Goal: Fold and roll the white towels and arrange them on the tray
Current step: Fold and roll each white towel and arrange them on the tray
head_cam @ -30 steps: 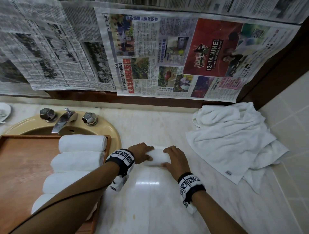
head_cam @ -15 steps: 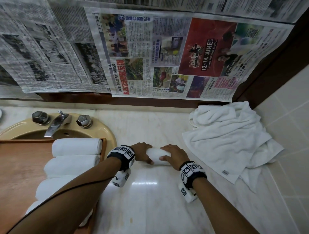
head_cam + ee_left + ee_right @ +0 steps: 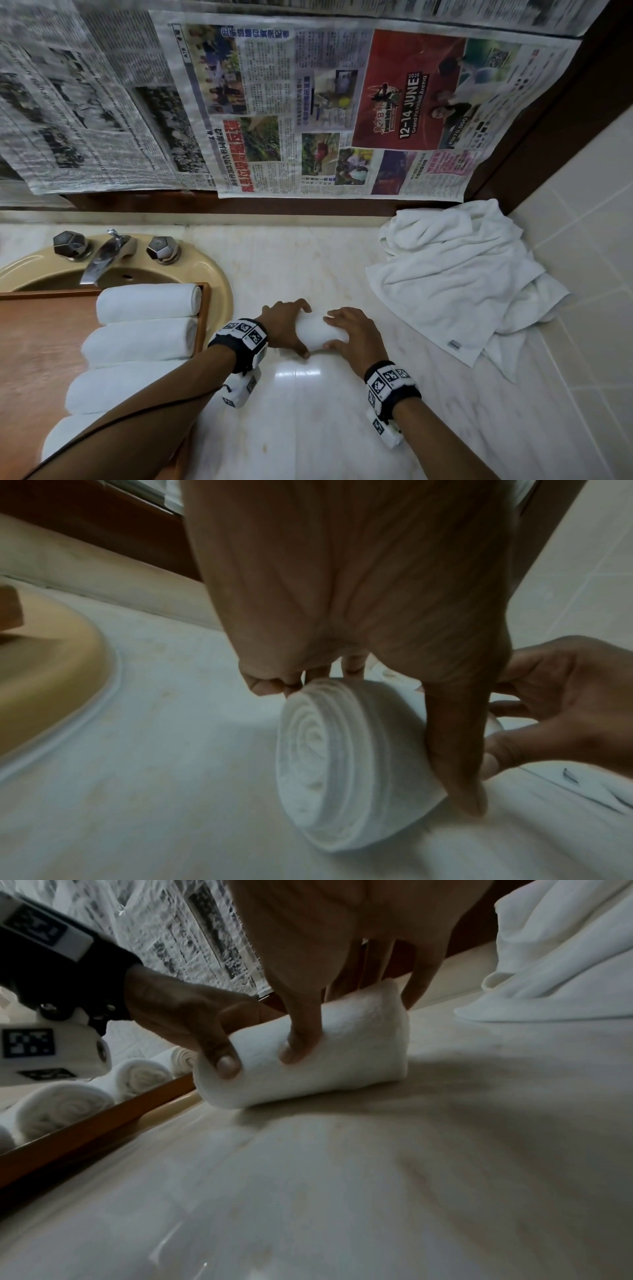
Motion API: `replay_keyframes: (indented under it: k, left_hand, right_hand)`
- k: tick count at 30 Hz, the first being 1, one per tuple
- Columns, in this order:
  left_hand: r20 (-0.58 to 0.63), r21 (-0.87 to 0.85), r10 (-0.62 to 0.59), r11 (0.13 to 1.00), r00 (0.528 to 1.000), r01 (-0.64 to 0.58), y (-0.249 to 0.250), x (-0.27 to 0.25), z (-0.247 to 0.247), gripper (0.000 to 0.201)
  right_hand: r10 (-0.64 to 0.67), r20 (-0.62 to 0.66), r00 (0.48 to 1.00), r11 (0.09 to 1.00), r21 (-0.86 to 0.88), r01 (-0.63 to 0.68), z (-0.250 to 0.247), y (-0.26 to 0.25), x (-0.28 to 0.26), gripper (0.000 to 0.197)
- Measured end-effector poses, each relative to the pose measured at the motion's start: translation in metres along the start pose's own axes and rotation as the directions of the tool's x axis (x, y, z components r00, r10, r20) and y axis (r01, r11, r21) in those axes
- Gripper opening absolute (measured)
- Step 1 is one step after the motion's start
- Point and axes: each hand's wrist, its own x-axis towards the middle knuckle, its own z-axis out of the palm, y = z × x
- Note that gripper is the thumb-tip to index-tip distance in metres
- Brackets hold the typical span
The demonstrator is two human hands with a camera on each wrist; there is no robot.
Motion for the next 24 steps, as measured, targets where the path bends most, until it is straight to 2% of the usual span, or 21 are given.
replay_keyframes:
  k: [2, 6, 8, 14, 21, 24]
  left_hand:
    - [-0.002, 0.011, 0.015, 1.000, 1.000, -0.015, 0.002, -0.005, 0.001, 0.100]
    - [-0.044, 0.086, 0.024, 0.996, 0.999, -0.021, 0.010, -0.016, 0.004, 0.120]
    - [-0.044, 0.114, 0.024, 0.993, 0.999, -0.019, 0.014, -0.020, 0.008, 0.123]
    - [0.001, 0.095, 0.019, 0.995, 1.000, -0.019, 0.027, -0.025, 0.013, 0.107]
    - [-0.060, 0.206, 0.054, 0.978, 0.997, -0.040, 0.040, -0.031, 0.020, 0.102]
    - [-0.092, 0.195, 0.083, 0.979, 0.992, -0.064, 0.037, -0.032, 0.023, 0.101]
  right_hand:
    - [-0.024, -0.021, 0.999, 0.999, -0.021, 0.024, 0.003, 0.001, -0.008, 0.051]
    - [-0.050, -0.035, 0.998, 0.998, -0.050, 0.048, 0.010, 0.004, -0.020, 0.051]
    - [-0.069, -0.035, 0.997, 0.996, -0.062, 0.067, 0.012, 0.006, -0.027, 0.049]
    - [-0.185, -0.046, 0.982, 0.976, -0.122, 0.178, 0.014, 0.010, -0.046, 0.048]
    - [-0.146, -0.066, 0.987, 0.988, -0.063, 0.141, 0.019, 0.014, -0.054, 0.051]
    - [-0.133, -0.065, 0.989, 0.989, -0.068, 0.129, 0.017, 0.013, -0.054, 0.053]
